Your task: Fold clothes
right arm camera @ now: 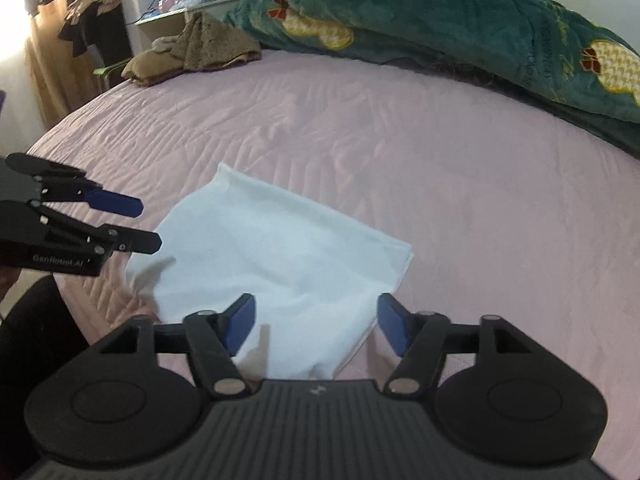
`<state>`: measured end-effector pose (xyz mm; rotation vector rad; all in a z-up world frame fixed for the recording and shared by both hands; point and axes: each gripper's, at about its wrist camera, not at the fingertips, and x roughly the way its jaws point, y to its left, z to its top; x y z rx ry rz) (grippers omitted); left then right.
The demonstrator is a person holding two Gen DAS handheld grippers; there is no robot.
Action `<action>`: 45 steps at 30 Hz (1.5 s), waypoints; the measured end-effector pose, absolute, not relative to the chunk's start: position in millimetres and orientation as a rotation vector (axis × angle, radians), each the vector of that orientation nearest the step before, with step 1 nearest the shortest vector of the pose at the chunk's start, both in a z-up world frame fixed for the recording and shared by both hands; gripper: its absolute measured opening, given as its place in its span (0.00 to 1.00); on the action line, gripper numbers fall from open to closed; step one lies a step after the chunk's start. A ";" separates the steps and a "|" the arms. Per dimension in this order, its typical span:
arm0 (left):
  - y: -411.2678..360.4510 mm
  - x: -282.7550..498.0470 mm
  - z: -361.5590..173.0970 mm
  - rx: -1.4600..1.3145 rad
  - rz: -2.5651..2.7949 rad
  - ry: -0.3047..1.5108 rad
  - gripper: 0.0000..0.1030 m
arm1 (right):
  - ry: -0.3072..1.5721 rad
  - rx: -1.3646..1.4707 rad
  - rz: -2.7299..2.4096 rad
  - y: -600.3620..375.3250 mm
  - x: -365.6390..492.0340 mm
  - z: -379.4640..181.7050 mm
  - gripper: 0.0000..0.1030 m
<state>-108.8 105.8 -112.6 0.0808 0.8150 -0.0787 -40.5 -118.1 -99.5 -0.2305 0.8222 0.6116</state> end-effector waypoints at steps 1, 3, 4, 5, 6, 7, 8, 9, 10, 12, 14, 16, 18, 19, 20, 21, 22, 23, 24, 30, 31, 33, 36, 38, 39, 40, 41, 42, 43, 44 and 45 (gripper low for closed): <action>103.3 -110.5 -109.2 0.079 -0.070 0.808 0.54 | 0.817 -0.224 0.597 -117.4 -41.0 -97.5 0.80; 98.3 -114.4 -102.2 0.077 -0.057 0.793 0.55 | 0.806 -0.211 0.567 -116.0 -42.0 -93.6 0.83; 95.7 -116.3 -98.8 0.076 -0.043 0.787 0.55 | 0.801 -0.204 0.552 -115.3 -42.5 -91.6 0.84; 93.1 -118.1 -95.4 0.075 -0.026 0.783 0.55 | 0.796 -0.197 0.537 -114.6 -43.0 -89.6 0.85; 90.6 -119.4 -92.4 0.075 -0.007 0.780 0.55 | 0.791 -0.201 0.516 -112.8 -43.4 -87.2 0.85; 88.1 -120.5 -89.9 0.073 0.008 0.777 0.56 | 0.785 -0.202 0.500 -111.4 -44.2 -84.1 0.85; 85.7 -121.6 -87.7 0.070 0.019 0.775 0.56 | 0.778 -0.199 0.488 -110.4 -45.3 -81.0 0.86; 83.2 -122.7 -85.5 0.067 0.030 0.772 0.56 | 0.770 -0.192 0.476 -110.2 -46.8 -77.7 0.86; 81.2 -123.8 -83.4 0.064 0.040 0.770 0.56 | 0.762 -0.183 0.465 -110.4 -48.6 -74.3 0.88; 78.0 -125.9 -79.2 0.056 0.057 0.766 0.56 | 0.753 -0.168 0.453 -111.5 -52.5 -69.2 0.89; 75.5 -128.4 -75.3 0.050 0.072 0.763 0.56 | 0.748 -0.167 0.445 -111.8 -55.7 -65.9 0.92; 75.1 -130.3 -71.5 0.043 0.089 0.761 0.56 | 0.741 -0.170 0.434 -112.0 -58.8 -62.4 0.93; 74.9 -131.8 -67.4 0.036 0.106 0.757 0.56 | 0.733 -0.173 0.427 -112.3 -62.3 -58.5 0.95; 74.9 -132.4 -65.1 0.033 0.115 0.755 0.57 | 0.727 -0.174 0.424 -111.8 -63.3 -56.9 0.96; 74.4 -133.0 -63.2 0.032 0.122 0.752 0.57 | 0.723 -0.175 0.421 -110.9 -63.8 -55.6 0.96; 74.2 -133.2 -61.2 0.031 0.127 0.751 0.57 | 0.718 -0.175 0.418 -109.9 -64.4 -54.3 0.97; 74.6 -133.1 -59.1 0.030 0.131 0.749 0.57 | 0.715 -0.177 0.416 -108.8 -64.6 -53.7 0.97; 74.8 -133.0 -57.1 0.029 0.133 0.747 0.57 | 0.713 -0.180 0.414 -107.8 -64.5 -53.3 0.97; 75.0 -132.9 -55.4 0.027 0.134 0.745 0.58 | 0.711 -0.182 0.412 -106.7 -64.5 -52.9 0.97; 76.2 -132.2 -49.7 0.024 0.143 0.738 0.61 | 0.712 -0.189 0.400 -103.9 -63.4 -51.9 0.98; 76.5 -131.7 -49.2 0.024 0.145 0.739 0.62 | 0.713 -0.188 0.396 -104.1 -62.9 -51.7 0.98; 77.0 -130.6 -48.3 0.020 0.148 0.738 0.64 | 0.713 -0.187 0.391 -104.5 -62.1 -51.2 0.98; 77.0 -129.8 -47.5 0.019 0.155 0.733 0.67 | 0.712 -0.193 0.386 -103.4 -61.9 -50.7 0.99; 77.3 -129.6 -46.6 0.019 0.162 0.730 0.68 | 0.712 -0.196 0.384 -102.8 -62.1 -51.0 1.00; 77.5 -129.7 -46.4 0.018 0.165 0.729 0.69 | 0.713 -0.197 0.383 -102.5 -61.7 -51.7 1.00; 77.9 -129.8 -46.2 0.018 0.167 0.730 0.69 | 0.715 -0.197 0.381 -102.2 -61.5 -52.5 1.00; 78.2 -130.1 -46.1 0.018 0.170 0.728 0.69 | 0.717 -0.197 0.380 -101.9 -61.3 -53.4 1.00; 78.6 -130.5 -45.9 0.018 0.174 0.726 0.69 | 0.720 -0.198 0.378 -101.8 -60.6 -54.3 1.00; 79.1 -130.7 -45.7 0.017 0.179 0.725 0.69 | 0.724 -0.199 0.375 -101.4 -60.1 -55.3 1.00; 79.8 -130.6 -45.4 0.014 0.182 0.724 0.69 | 0.726 -0.197 0.372 -100.9 -59.6 -56.1 1.00; 80.2 -130.3 -45.3 0.011 0.183 0.724 0.69 | 0.727 -0.196 0.370 -100.7 -59.4 -56.5 1.00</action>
